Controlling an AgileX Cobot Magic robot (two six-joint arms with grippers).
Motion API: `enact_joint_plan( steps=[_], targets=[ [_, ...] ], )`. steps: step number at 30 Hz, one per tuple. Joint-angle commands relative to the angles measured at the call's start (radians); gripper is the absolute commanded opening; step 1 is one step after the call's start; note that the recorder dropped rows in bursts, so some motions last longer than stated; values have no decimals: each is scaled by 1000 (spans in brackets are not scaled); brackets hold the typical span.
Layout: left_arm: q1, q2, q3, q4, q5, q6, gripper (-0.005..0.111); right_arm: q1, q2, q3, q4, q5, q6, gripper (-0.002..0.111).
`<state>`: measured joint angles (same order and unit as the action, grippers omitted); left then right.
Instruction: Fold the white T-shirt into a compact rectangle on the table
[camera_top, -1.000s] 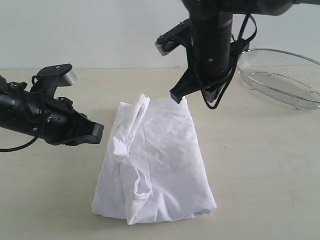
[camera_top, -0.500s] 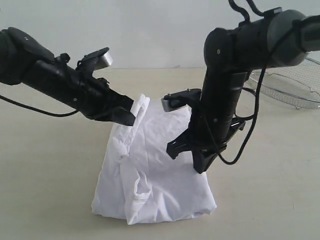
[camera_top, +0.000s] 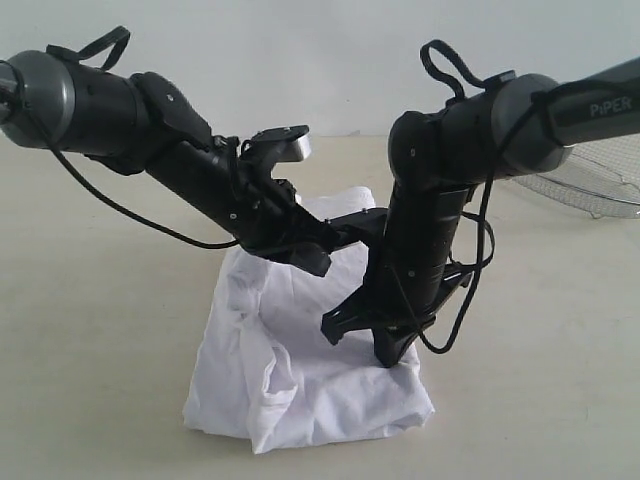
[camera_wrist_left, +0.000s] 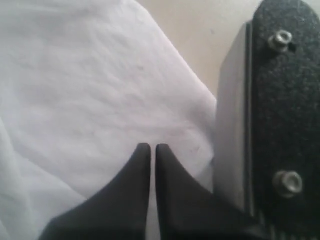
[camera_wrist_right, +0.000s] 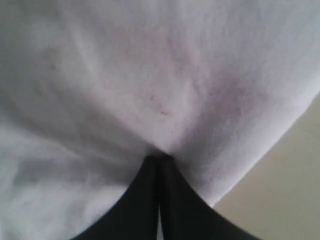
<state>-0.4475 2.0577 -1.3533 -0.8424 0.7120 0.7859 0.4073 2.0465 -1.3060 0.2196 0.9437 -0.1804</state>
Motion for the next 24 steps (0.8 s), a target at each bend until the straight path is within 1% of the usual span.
enact_joint_plan(
  steps=[1, 4, 6, 10, 14, 16, 19, 21, 24],
  targets=[
    [-7, 19, -9, 41, -62, -37, 5, 3, 14, 3, -5, 6, -8, 0],
    [-5, 41, -9, 143, -95, -118, 5, 3, 14, 3, -5, 6, -10, 0],
    [-1, 52, -9, 248, -123, -200, 5, 3, 14, 3, -5, 6, -12, 0],
    [1, 52, -9, 511, -236, -415, 5, 3, 14, 3, -5, 6, -14, 0],
    [27, 47, -57, 679, -224, -531, 5, 3, 14, 3, -7, 6, -20, 0],
    [50, 47, -81, 739, -203, -585, 5, 3, 14, 3, -7, 6, -27, 0],
    [87, 43, -108, 760, -147, -598, 5, 3, 14, 3, -7, 6, -32, 0],
    [94, 23, -118, 760, -93, -598, 5, 3, 14, 3, -7, 6, -32, 0],
    [94, -43, -118, 754, -22, -548, 5, 3, 14, 3, -11, 6, -43, 0]
  ],
)
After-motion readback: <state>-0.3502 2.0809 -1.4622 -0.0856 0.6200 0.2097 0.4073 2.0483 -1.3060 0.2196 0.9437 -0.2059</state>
